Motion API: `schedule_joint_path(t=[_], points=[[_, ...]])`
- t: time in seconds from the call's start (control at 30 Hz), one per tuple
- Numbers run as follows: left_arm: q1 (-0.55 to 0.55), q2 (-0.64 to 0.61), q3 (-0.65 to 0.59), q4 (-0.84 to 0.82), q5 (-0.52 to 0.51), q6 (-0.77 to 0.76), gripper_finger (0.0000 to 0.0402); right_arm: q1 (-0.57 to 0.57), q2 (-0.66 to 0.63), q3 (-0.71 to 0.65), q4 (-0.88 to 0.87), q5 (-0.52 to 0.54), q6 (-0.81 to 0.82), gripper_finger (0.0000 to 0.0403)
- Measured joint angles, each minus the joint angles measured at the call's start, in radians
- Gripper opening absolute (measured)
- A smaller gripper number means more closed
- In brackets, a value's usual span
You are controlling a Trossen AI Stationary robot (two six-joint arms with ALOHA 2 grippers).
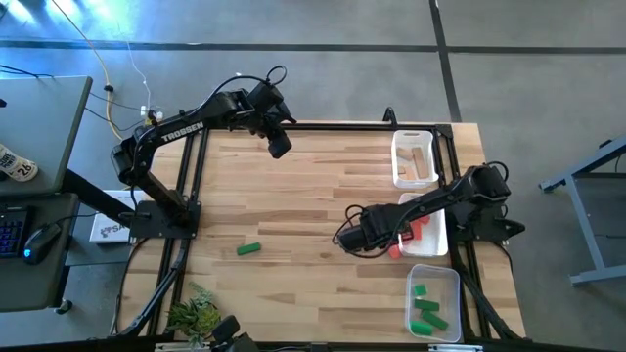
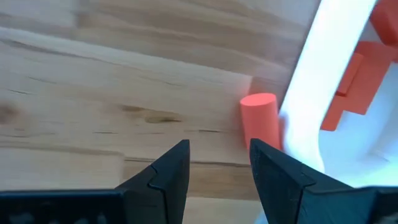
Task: Sort & place blocks by color
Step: Put the orange block into the bottom white bin
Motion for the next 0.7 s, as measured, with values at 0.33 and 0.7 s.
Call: schedule_joint_path(t=[0.33, 0.7], points=[[0.000, 0.000, 0.000, 0.010, 0.000, 0.000, 0.0161, -0.011, 0.000, -0.131, 0.111, -0.094, -0.016, 0.0154], [0.000, 0.000, 0.000, 0.022, 0.000, 0.000, 0.0161, -0.013, 0.000, -0.193, 0.113, -0.105, -0.048, 0.0154]])
